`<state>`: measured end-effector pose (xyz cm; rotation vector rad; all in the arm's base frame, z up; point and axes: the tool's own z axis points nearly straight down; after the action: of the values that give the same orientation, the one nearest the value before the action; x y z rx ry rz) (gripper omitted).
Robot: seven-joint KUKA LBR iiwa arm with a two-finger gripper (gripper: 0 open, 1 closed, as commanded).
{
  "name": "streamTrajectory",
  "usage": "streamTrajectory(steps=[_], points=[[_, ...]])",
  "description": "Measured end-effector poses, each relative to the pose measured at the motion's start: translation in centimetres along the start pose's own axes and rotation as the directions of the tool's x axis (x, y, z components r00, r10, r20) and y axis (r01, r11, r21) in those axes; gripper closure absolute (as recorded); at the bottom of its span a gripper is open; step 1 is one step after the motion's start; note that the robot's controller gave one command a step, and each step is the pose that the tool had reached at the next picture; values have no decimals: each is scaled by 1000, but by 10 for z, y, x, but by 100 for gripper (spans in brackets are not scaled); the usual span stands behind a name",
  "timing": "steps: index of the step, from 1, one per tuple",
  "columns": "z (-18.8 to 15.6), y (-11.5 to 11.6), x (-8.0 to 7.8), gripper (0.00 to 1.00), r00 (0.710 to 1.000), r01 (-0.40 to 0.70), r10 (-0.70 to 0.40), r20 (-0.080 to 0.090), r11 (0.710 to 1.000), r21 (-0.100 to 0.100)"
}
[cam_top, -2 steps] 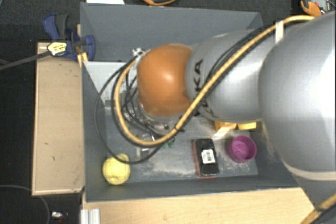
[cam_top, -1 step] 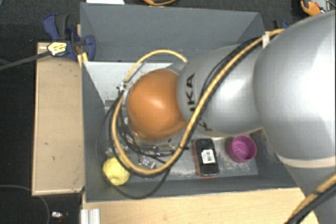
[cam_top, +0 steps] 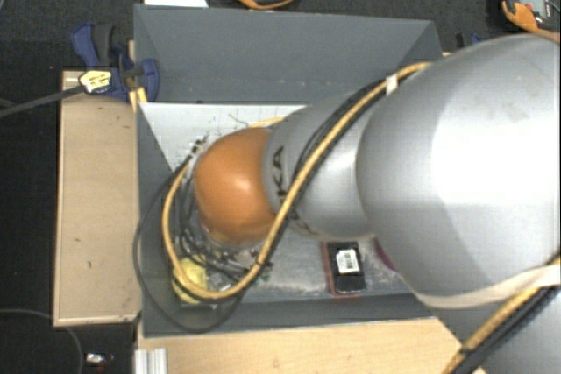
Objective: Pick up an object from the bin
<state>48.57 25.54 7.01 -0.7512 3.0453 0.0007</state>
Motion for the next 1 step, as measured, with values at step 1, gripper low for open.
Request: streamTrajectory(steps=[1], points=[[-1,-7,-8,100,902,432,-432,2,902,4]])
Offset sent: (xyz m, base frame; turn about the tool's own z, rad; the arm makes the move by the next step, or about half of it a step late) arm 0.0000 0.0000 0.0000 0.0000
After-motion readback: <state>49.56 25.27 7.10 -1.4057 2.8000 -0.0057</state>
